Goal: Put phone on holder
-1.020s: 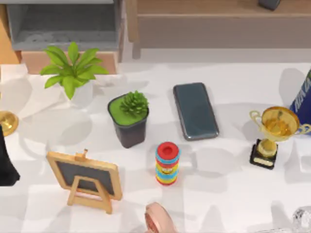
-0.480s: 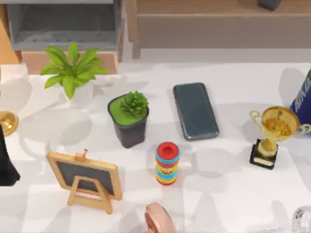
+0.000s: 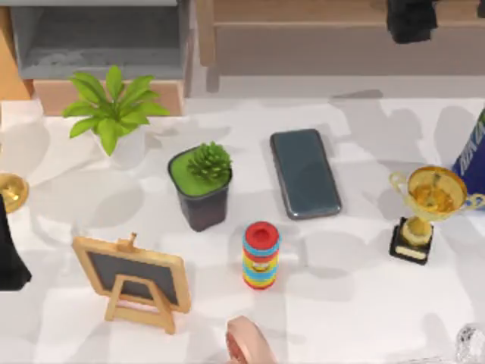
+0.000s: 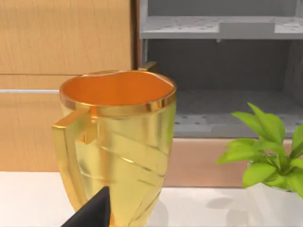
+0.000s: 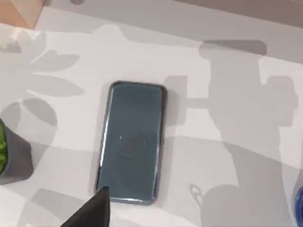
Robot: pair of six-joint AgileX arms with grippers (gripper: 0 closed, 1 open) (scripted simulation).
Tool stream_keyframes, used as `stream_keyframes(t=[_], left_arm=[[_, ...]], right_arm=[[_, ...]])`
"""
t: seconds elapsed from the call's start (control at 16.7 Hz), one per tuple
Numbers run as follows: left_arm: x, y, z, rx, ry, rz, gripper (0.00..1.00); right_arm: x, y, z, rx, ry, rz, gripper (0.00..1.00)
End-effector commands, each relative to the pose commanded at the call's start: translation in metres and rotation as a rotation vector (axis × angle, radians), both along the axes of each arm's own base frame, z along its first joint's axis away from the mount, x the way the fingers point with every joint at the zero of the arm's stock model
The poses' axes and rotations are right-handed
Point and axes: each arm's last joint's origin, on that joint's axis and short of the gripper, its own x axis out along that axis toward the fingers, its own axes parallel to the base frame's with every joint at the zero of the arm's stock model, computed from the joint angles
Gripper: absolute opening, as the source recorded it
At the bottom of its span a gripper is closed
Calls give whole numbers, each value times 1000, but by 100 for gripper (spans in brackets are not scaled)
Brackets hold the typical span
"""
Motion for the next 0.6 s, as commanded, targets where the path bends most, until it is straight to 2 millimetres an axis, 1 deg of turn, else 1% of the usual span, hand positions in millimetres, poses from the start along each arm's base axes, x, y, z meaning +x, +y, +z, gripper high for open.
stream_keyframes(t=[0.12,0.24,0.3,0.42,0.6], left_arm=[[0,0,0,0,0,0,100],[0,0,0,0,0,0,100],[0,0,0,0,0,0,100],[0,0,0,0,0,0,100],[0,0,0,0,0,0,100]], right_arm=[[34,31,-2,9,51,20,100],[66,59,-20,8,114,30,100],[80,73,-34,3,152,31,100],[105,94,-70,-18,242,19,100],[131,111,-133,-72,402,-23,100]])
